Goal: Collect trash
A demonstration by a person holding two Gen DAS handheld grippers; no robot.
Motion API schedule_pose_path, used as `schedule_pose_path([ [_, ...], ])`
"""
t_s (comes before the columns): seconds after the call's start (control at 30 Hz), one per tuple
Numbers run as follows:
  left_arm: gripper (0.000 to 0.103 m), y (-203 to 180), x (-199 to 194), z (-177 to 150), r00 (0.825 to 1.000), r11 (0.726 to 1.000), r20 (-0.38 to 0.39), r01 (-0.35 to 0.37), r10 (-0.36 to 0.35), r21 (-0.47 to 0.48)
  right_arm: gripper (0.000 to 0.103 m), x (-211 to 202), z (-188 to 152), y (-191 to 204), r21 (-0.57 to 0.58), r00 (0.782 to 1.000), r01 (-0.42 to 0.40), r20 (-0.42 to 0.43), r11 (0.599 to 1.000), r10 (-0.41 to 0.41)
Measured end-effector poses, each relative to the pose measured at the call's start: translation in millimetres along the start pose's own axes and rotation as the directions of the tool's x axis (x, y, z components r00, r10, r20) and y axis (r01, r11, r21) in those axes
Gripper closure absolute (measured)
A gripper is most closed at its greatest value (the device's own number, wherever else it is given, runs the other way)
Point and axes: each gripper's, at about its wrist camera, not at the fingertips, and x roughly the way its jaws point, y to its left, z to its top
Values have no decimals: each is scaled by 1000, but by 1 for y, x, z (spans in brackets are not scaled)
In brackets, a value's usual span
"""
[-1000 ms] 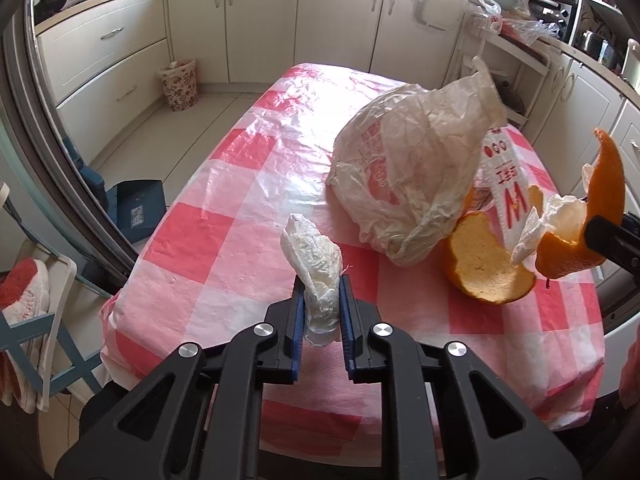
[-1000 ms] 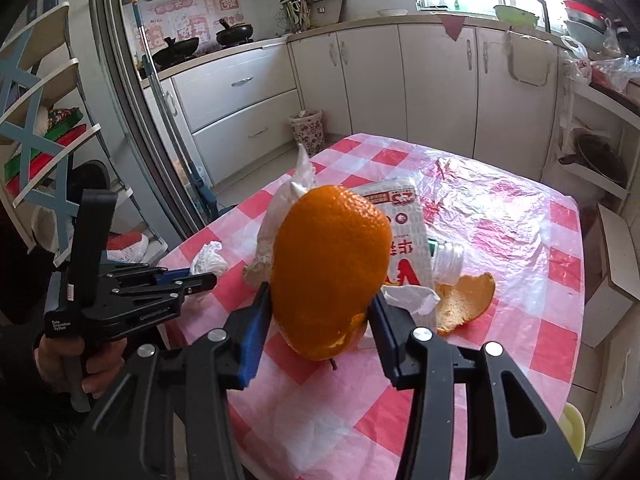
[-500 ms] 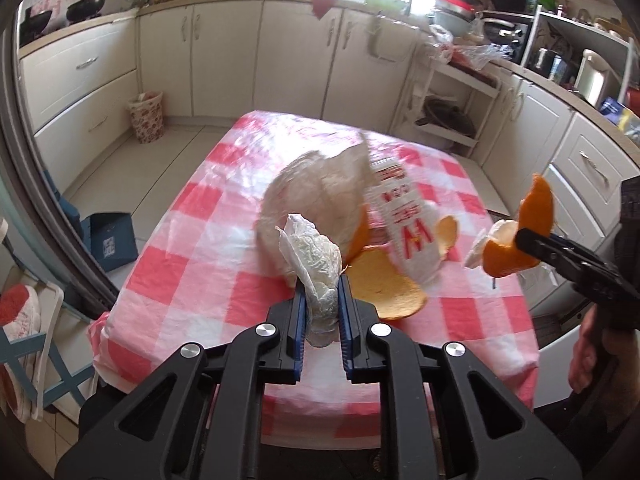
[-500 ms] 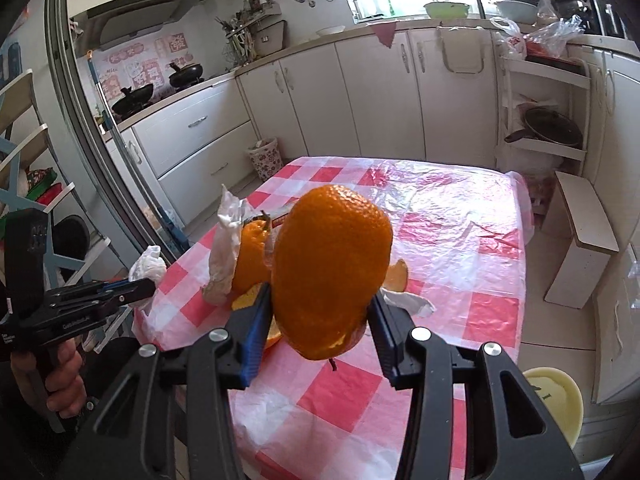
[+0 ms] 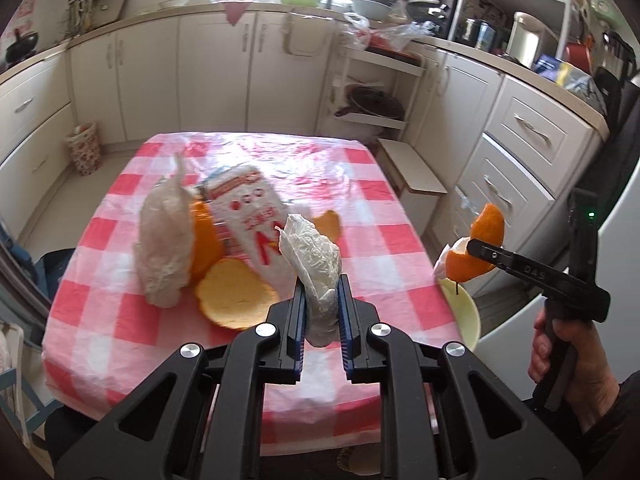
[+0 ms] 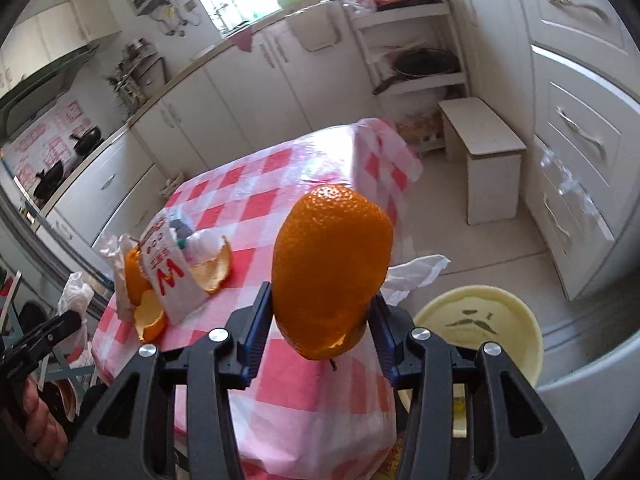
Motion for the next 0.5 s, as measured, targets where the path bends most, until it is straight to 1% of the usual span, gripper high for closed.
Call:
schedule_pose_path([
  [0.1,89,-18,4,1,1000,999,-1,25,-25,22,57,-6,-2,-35,152,1000,2,1,988,-2],
  [0.2,89,-28,7,0,999,999,-4,39,-39,31,59,-10,-3,-55,269,1000,-19,24,963,13],
  [0.27,89,-29,8,0,999,999,-7,39,-39,34,59,-15,0,-54,274,999,-33,49,961,20],
  [0.4,89,-23,13,-1,999,999,-21,31,-30,25,59,-20,5,-38,216,996,-69,76,974,53],
  [0.5,89,-15,13,0,1000,1000,-20,20,-20,9,59,-22,9,-28,169,990,-127,87,977,113],
])
